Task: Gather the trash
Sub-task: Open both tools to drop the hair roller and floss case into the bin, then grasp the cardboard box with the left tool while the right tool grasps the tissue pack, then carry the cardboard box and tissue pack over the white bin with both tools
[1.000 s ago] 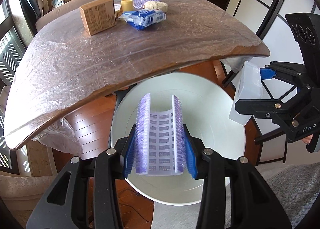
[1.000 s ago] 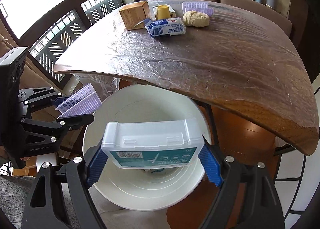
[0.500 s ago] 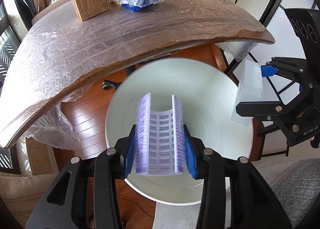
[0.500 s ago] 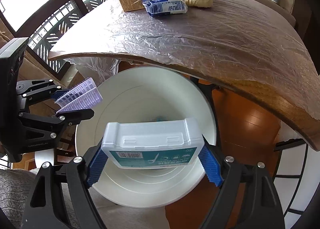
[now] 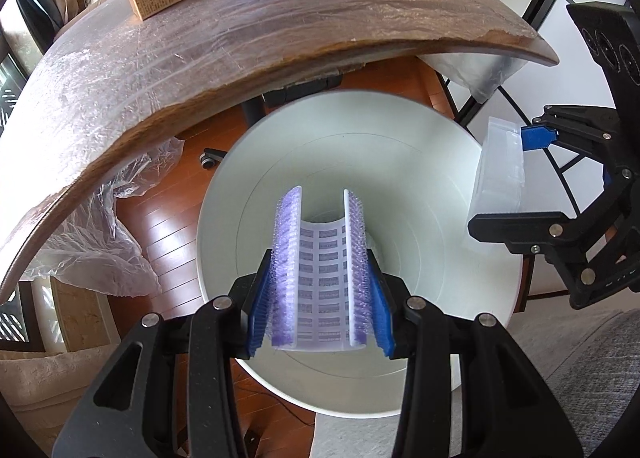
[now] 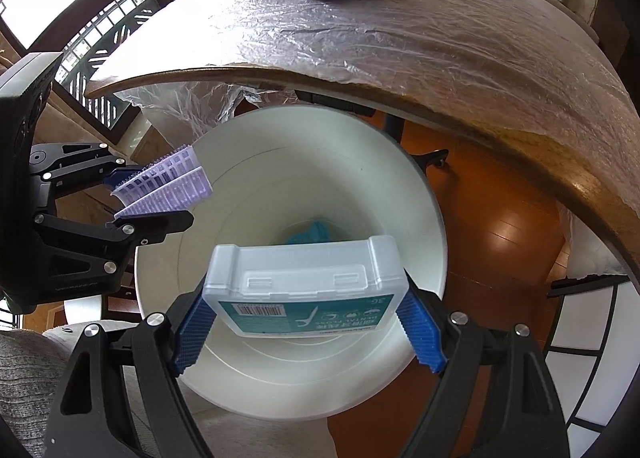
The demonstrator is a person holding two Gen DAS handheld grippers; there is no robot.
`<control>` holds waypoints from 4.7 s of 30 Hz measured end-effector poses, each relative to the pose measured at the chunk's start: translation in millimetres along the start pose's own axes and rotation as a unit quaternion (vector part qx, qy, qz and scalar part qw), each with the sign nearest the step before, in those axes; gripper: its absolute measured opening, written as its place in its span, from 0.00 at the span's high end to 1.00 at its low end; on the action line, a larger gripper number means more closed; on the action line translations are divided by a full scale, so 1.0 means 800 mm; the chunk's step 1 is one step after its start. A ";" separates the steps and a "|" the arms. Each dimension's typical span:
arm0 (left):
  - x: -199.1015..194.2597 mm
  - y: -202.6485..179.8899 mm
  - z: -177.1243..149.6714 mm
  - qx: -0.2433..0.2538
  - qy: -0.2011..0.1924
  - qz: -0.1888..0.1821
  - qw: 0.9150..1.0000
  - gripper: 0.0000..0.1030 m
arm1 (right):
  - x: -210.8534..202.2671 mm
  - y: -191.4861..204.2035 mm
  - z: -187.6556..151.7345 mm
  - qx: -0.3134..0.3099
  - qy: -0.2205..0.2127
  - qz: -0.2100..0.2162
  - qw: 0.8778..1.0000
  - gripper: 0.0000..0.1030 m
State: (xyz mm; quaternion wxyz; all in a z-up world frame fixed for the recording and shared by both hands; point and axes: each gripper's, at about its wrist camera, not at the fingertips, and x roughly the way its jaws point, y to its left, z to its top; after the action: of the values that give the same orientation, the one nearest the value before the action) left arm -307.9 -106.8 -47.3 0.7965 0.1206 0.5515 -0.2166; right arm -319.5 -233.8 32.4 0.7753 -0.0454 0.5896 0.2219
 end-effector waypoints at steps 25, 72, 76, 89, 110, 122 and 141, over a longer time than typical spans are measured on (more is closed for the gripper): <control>0.046 0.006 0.003 0.011 0.026 0.006 1.000 0.58 | 0.045 -0.004 0.004 -0.002 0.027 -0.010 1.000 0.22; -0.152 0.082 0.101 -0.100 -0.221 0.049 0.969 0.01 | -0.102 -0.003 0.081 -0.009 -0.183 -0.052 0.982 0.04; -0.118 0.117 0.149 -0.128 -0.197 0.056 0.970 0.01 | -0.077 0.005 0.128 -0.016 -0.186 -0.061 0.981 0.04; -0.039 0.169 0.212 -0.160 -0.156 0.050 0.973 0.01 | 0.003 -0.014 0.218 0.009 -0.149 -0.066 0.987 0.04; -0.023 0.185 0.219 -0.149 -0.155 0.049 0.975 0.30 | 0.018 -0.023 0.238 0.028 -0.148 -0.070 0.986 0.44; -0.031 0.181 0.211 -0.147 -0.162 0.049 0.975 0.31 | -0.001 -0.034 0.221 0.043 -0.155 -0.056 0.985 0.46; -0.066 0.163 0.187 -0.134 -0.172 0.035 0.975 0.30 | -0.030 -0.045 0.202 0.047 -0.157 -0.057 0.985 0.46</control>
State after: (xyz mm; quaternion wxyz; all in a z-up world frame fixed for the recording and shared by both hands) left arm -137.8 -45.8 49.6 0.8956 -0.0074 0.4254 -0.1300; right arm -165.3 -219.4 96.5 0.8709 -0.0071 0.4668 0.1537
